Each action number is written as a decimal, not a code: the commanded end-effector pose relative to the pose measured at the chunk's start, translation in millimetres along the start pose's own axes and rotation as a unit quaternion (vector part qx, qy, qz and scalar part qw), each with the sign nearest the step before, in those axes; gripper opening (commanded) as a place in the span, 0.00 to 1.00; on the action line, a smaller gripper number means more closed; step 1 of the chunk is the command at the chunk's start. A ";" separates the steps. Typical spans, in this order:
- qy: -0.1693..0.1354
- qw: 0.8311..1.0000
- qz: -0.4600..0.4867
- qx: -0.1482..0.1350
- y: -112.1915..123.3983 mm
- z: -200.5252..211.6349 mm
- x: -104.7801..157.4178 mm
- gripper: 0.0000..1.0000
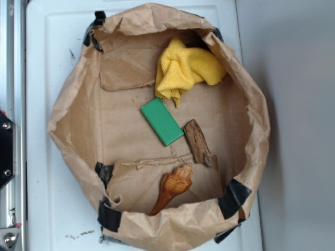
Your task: Grab the green block.
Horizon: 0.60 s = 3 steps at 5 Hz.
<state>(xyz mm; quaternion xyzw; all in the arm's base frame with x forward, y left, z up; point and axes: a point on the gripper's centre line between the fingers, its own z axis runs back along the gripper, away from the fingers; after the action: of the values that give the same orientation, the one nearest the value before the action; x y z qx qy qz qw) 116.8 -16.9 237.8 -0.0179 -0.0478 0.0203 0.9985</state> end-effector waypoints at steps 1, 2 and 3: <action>0.000 1.000 0.000 0.000 0.0 0.0 0.0 1.00; 0.006 1.000 -0.026 0.005 4.3 -8.5 33.0 1.00; 0.006 0.996 0.080 0.035 18.7 -11.0 59.9 1.00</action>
<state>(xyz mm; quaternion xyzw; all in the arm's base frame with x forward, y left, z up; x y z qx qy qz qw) 173.5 -1.3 221.9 0.0142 -0.0211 0.0896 0.9956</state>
